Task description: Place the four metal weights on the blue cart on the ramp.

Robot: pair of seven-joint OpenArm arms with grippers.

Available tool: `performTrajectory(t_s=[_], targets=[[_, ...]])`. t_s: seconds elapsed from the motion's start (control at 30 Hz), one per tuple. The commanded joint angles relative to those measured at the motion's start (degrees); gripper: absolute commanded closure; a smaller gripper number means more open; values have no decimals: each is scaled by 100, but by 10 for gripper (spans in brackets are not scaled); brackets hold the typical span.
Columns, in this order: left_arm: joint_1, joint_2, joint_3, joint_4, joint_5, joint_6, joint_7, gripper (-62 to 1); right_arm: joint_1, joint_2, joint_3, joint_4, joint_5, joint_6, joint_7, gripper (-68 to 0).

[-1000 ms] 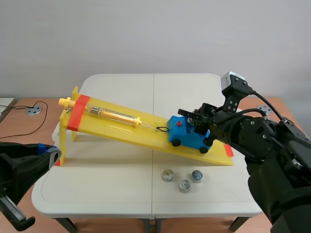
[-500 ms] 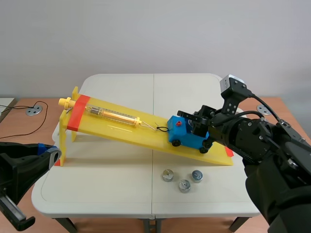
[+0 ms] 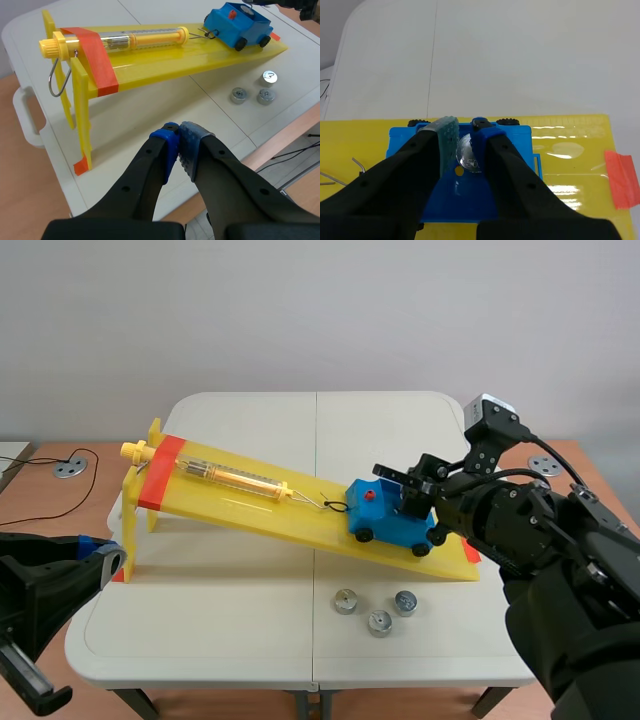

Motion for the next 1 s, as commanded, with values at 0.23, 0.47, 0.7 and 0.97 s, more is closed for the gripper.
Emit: performTrajectory(t_s=[0.23, 0.47, 0.7, 0.97], targets=[[-109, 13, -74, 374, -442, -144, -590, -29, 798, -92, -72, 448, 214, 160, 1132, -285], [-109, 13, -74, 374, -442, -144, -592, -29, 726, 92, 295, 1154, 214, 632, 555, -285], [-109, 13, -74, 374, -442, -144, -592, -29, 243, 706, 398, 2063, 221, 780, 260, -285], [-109, 13, -74, 374, -442, -144, -592, -29, -752, 1749, 398, 3167, 264, 1217, 0, -295]])
